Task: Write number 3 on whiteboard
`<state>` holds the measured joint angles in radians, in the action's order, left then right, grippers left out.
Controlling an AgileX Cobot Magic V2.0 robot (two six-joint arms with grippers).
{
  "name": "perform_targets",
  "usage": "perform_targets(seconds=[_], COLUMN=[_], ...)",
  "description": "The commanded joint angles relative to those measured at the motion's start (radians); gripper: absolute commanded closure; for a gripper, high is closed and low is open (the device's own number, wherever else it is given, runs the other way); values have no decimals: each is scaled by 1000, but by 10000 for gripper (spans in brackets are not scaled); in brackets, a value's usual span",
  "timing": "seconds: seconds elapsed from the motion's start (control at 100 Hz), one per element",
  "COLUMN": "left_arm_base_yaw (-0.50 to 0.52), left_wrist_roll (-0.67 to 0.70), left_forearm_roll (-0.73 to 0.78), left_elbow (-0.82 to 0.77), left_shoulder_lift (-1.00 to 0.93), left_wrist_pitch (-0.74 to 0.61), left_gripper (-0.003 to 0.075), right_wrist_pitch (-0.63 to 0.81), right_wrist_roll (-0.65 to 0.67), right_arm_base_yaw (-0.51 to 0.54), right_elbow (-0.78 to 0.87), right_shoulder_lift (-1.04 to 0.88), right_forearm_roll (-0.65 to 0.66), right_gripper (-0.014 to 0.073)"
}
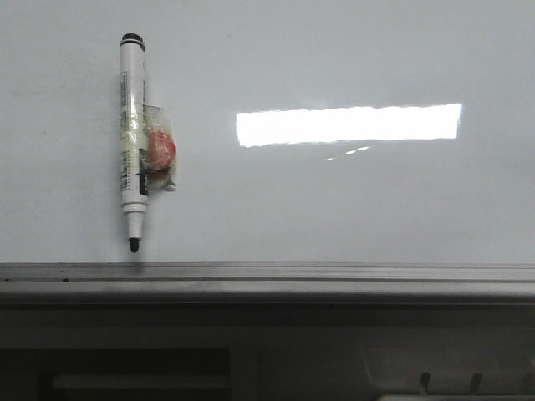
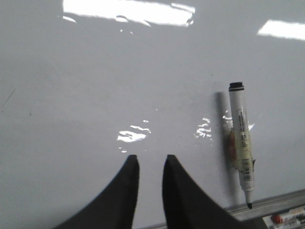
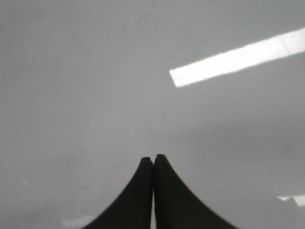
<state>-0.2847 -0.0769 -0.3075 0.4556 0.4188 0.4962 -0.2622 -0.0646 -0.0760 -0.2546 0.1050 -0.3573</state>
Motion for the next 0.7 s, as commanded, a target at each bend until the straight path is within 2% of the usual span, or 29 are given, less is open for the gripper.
perform_targets(seconds=[0.0,0.09,0.17,0.24,0.33,0.69], left_arm_base_yaw=[2,2,-2,-20,-68,-311], left_wrist_roll=[-3,-11,-107,-229,-295,-279], left_forearm_roll=[0,-80,-198,-330,-435,-438], left_elbow=[116,186,226,237,238,238], left_shoulder_lift=[142,255,347,407,467,657], left_wrist_pitch=[23,74,120,132,128,-82], left_gripper=[405,295,296,311,324,324], right_wrist_pitch=[26,8,-15,-28,-36,-41], right_wrist_roll=[-3,-3,-3,-3,-3,-3], right_arm_base_yaw=[7,7,7,7,7,7], right_elbow=[-81,-136,-180,-210,-228,-229], right_shoulder_lift=[82,150,202,244,277,286], right_forearm_roll=[7,7,7,7,7,7], right_gripper=[526,353,202,137,133,133])
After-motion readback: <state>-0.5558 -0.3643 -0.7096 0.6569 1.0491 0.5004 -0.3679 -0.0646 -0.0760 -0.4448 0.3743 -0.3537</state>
